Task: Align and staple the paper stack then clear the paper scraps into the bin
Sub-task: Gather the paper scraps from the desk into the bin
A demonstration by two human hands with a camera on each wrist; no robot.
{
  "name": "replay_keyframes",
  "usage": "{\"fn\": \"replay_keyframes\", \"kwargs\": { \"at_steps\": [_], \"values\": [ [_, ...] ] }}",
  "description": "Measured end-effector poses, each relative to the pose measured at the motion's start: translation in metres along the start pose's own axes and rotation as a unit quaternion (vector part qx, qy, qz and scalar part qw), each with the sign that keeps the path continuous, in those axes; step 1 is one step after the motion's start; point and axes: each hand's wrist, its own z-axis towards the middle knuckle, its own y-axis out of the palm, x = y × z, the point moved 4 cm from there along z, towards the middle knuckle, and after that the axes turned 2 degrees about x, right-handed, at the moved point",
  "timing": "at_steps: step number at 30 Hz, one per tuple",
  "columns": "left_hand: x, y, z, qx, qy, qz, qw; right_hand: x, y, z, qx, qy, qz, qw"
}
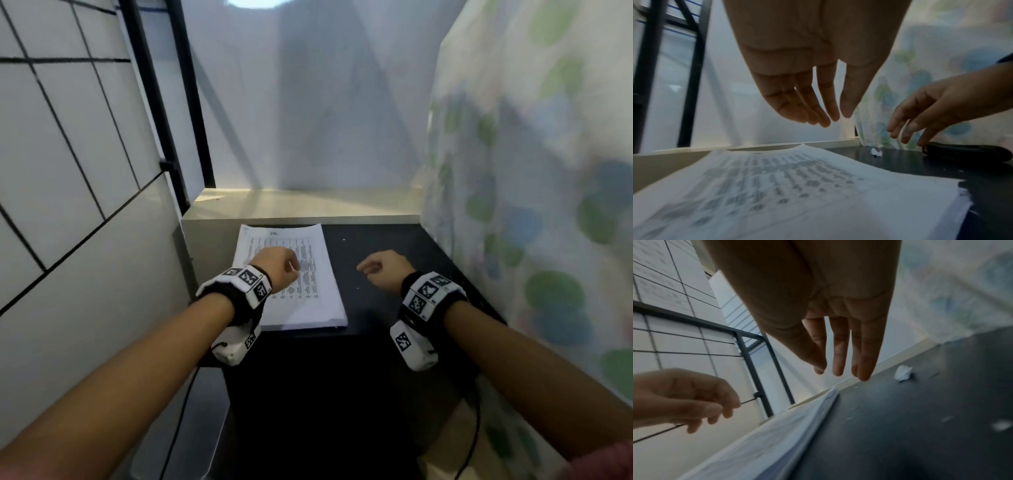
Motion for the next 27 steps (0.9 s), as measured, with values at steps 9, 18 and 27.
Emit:
{"fn": "replay_keyframes", "kwargs": {
  "at_steps": [9, 18, 27],
  "values": [
    [0.073, 0.052, 0.055, -0.097, 0.053, 0.098, 0.989, 0.047, -0.043, 0.042, 0.001, 0.066, -0.111, 0.992],
    [0.084, 0.087, 0.099, -0.189, 0.054, 0.137, 0.971, 0.051, -0.018, 0.088, -0.138, 0.056, -0.263, 0.953],
    [0.088, 0.096, 0.129, -0.185, 0.035, 0.109, 0.976, 0.072, -0.037, 0.108, -0.076, 0.059, -0.207, 0.974]
  ]
}}
